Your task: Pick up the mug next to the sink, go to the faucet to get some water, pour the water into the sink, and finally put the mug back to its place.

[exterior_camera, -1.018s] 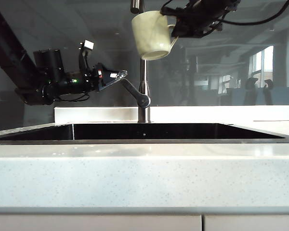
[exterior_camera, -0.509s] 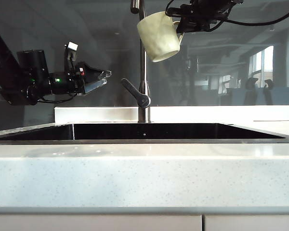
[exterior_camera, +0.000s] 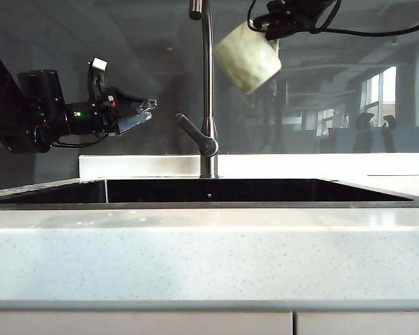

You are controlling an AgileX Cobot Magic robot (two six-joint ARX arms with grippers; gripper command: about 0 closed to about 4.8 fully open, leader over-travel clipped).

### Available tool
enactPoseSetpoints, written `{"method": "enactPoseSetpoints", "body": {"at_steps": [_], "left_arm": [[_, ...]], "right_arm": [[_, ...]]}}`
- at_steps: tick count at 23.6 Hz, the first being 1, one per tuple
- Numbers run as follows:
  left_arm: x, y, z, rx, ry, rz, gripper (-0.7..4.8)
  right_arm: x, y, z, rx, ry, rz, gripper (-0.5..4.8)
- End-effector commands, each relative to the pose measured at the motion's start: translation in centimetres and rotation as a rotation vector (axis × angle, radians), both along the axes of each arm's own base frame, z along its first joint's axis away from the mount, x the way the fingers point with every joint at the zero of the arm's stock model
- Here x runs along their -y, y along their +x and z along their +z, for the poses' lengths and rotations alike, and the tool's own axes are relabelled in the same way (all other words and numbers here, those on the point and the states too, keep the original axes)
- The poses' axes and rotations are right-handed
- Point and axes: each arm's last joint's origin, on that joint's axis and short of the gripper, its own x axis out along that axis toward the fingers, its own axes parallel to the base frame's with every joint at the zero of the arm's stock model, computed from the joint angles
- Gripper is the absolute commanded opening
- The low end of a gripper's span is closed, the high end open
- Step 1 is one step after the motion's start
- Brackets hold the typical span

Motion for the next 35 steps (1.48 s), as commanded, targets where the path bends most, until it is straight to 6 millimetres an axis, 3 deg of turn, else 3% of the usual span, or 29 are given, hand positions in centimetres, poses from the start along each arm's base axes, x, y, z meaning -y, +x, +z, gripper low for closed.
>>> {"method": "enactPoseSetpoints", "body": {"at_steps": [1, 8, 16, 27, 35], "left_arm": [[0.0, -0.1, 0.5, 0.019, 0.000, -0.005, 3.95], [0.1, -0.1, 0.5, 0.019, 0.000, -0.006, 3.95], [0.4, -0.2, 0.5, 0.019, 0.000, -0.011, 3.95], [0.4, -0.2, 0.5, 0.019, 0.000, -0.012, 3.95], [0.4, -0.2, 0.5, 0.019, -0.003, -0.007, 3.95]], "right_arm": [[0.5, -0.9, 2.6, 0.170, -0.181, -0.095, -0.04], [0.5, -1.0, 2.7, 0.214, -0.402, -0.142, -0.04], [-0.4, -1.3, 2.7, 0.325, -0.877, -0.114, -0.04], [-2.1, -1.8, 2.8, 0.415, -1.131, -0.076, -0.04], [-3.0, -2.2, 2.9, 0.435, -1.142, -0.058, -0.04]]}}
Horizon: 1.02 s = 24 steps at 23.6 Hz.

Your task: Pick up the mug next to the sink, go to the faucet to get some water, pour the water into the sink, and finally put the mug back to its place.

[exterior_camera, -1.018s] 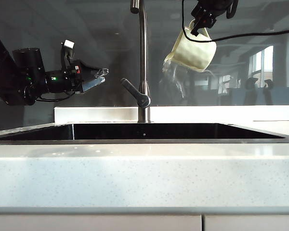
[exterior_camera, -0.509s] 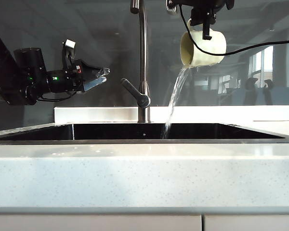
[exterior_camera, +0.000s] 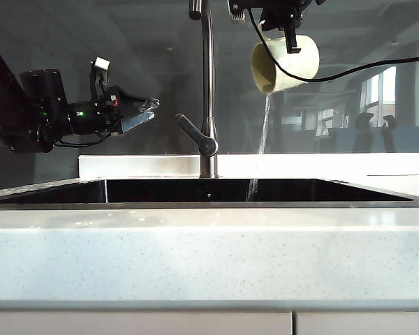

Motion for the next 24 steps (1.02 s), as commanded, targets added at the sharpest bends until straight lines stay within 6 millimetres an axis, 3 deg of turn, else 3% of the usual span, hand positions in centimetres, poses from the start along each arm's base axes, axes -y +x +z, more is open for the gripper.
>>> {"method": "enactPoseSetpoints", "body": {"at_steps": [1, 7, 9, 11, 14, 19, 24], "left_arm": [[-0.1, -0.1, 0.5, 0.017, -0.003, 0.002, 3.95], [-0.1, -0.1, 0.5, 0.017, -0.003, 0.001, 3.95], [-0.1, -0.1, 0.5, 0.017, -0.003, 0.001, 3.95], [0.0, -0.1, 0.4, 0.017, -0.003, 0.002, 3.95], [-0.1, -0.1, 0.5, 0.018, -0.004, 0.005, 3.95], [-0.1, -0.1, 0.4, 0.016, -0.011, 0.017, 3.95], [-0.1, 0.0, 0.5, 0.016, -0.022, 0.036, 3.95]], "right_arm": [[0.0, -0.8, 2.1, 0.105, 0.021, 0.008, -0.04], [0.2, -0.8, 2.1, 0.088, 0.090, -0.055, -0.04], [0.4, -0.7, 2.1, 0.045, 0.357, -0.121, -0.04], [1.0, -0.6, 1.9, 0.010, 0.731, -0.242, -0.04], [1.9, -0.4, 1.1, -0.069, 0.897, -0.301, -0.04], [4.8, 0.5, -1.0, -0.309, 1.397, -0.337, -0.04], [9.0, 0.8, -2.8, -0.276, 1.702, -0.313, -0.04]]}}
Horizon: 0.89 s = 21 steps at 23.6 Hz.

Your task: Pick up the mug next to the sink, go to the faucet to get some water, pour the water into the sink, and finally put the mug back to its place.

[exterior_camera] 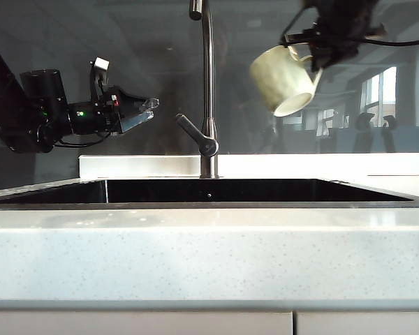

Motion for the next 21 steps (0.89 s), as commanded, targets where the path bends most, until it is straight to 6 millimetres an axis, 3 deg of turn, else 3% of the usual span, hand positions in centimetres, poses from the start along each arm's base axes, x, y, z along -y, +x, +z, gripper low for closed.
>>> {"method": "enactPoseSetpoints", "body": {"at_steps": [1, 7, 9, 13, 17, 21], "left_arm": [[-0.1, -0.1, 0.5, 0.019, -0.012, 0.019, 3.95], [-0.1, -0.1, 0.5, 0.019, -0.014, 0.022, 3.95], [-0.1, -0.1, 0.5, 0.019, -0.014, 0.022, 3.95], [-0.1, -0.1, 0.6, 0.020, -0.013, 0.020, 3.95], [-0.1, -0.1, 0.6, 0.020, -0.013, 0.020, 3.95], [-0.1, -0.1, 0.6, 0.012, -0.017, 0.017, 3.95]], "right_arm": [[2.9, -1.1, 0.2, 0.170, 0.197, -0.072, -0.04], [7.9, -5.3, -4.6, 0.313, 0.211, -0.182, -0.04], [10.3, -7.6, -8.0, 0.409, 0.206, -0.226, -0.04], [13.1, -10.6, -12.1, 0.439, 0.184, -0.236, -0.04], [14.3, -11.2, -13.3, 0.392, 0.116, -0.150, -0.04], [14.2, -10.6, -14.5, 0.385, 0.113, -0.092, -0.04]]}}
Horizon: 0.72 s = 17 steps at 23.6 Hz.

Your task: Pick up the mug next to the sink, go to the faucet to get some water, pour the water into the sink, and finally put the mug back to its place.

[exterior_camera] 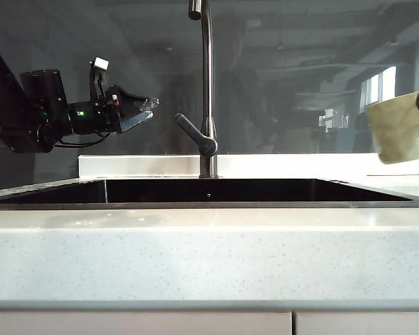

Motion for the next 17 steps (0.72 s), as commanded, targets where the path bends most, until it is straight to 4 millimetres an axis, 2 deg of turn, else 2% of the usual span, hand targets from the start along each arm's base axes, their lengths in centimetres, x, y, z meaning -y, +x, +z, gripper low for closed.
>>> {"method": "enactPoseSetpoints", "body": {"at_steps": [1, 6, 12, 17], "left_arm": [[-0.1, -0.1, 0.6, 0.007, -0.009, -0.001, 3.95], [-0.1, -0.1, 0.6, 0.000, -0.010, -0.005, 3.95], [0.3, -0.1, 0.6, 0.001, -0.010, -0.012, 3.95], [0.6, -0.2, 0.6, 0.001, -0.010, -0.017, 3.95]], "right_arm": [[-0.1, 0.5, 0.1, 0.082, -0.013, 0.051, -0.04], [-0.2, 1.1, -1.0, 0.118, -0.022, 0.056, -0.04], [-0.2, 1.4, -2.1, 0.083, -0.003, 0.072, -0.01], [-1.1, 1.6, -2.5, 0.071, 0.001, 0.105, -0.01]]}}
